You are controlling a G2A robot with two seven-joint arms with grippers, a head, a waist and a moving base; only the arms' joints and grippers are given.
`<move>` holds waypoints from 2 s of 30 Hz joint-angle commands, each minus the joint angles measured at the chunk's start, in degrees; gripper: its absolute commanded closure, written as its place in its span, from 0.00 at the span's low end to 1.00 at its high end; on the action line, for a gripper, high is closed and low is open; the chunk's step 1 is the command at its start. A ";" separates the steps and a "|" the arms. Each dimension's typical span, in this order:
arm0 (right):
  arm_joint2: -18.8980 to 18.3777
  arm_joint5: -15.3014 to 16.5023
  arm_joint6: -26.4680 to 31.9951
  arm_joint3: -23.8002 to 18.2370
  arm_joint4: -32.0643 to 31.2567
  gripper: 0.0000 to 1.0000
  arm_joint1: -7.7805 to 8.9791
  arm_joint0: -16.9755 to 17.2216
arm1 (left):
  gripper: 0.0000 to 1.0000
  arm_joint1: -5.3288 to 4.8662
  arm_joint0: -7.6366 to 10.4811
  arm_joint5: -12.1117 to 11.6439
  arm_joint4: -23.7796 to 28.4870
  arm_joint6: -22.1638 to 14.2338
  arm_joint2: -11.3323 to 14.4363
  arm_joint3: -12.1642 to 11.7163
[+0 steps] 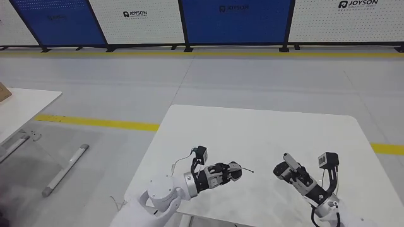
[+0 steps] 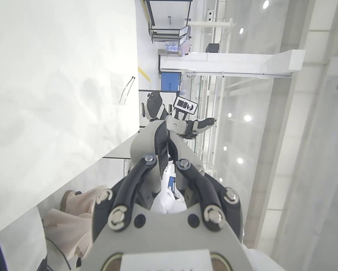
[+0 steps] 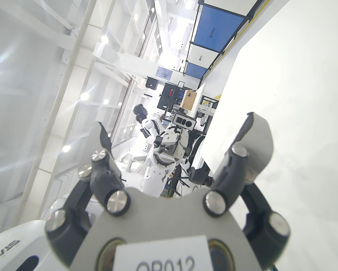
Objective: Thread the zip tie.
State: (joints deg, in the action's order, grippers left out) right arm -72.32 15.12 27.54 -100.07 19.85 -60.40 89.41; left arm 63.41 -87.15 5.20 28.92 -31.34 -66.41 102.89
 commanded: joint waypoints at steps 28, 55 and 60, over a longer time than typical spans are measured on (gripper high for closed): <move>-9.51 -18.96 8.23 -7.97 -21.00 0.00 2.26 -2.39 | 1.00 0.20 1.09 -0.71 -6.78 1.00 4.22 -0.59; -11.24 -21.94 26.12 -8.85 -47.11 0.00 4.49 -10.50 | 1.00 0.20 1.09 -0.71 -6.78 1.00 4.22 -0.59; -11.17 -22.31 26.33 -8.73 -47.58 0.00 4.51 -10.83 | 1.00 0.20 1.09 -0.71 -6.78 1.00 4.22 -0.59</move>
State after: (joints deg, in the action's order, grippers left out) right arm -83.47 -7.23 53.93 -108.79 -27.78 -55.89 78.55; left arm 63.62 -86.06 4.49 22.13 -30.34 -62.18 102.30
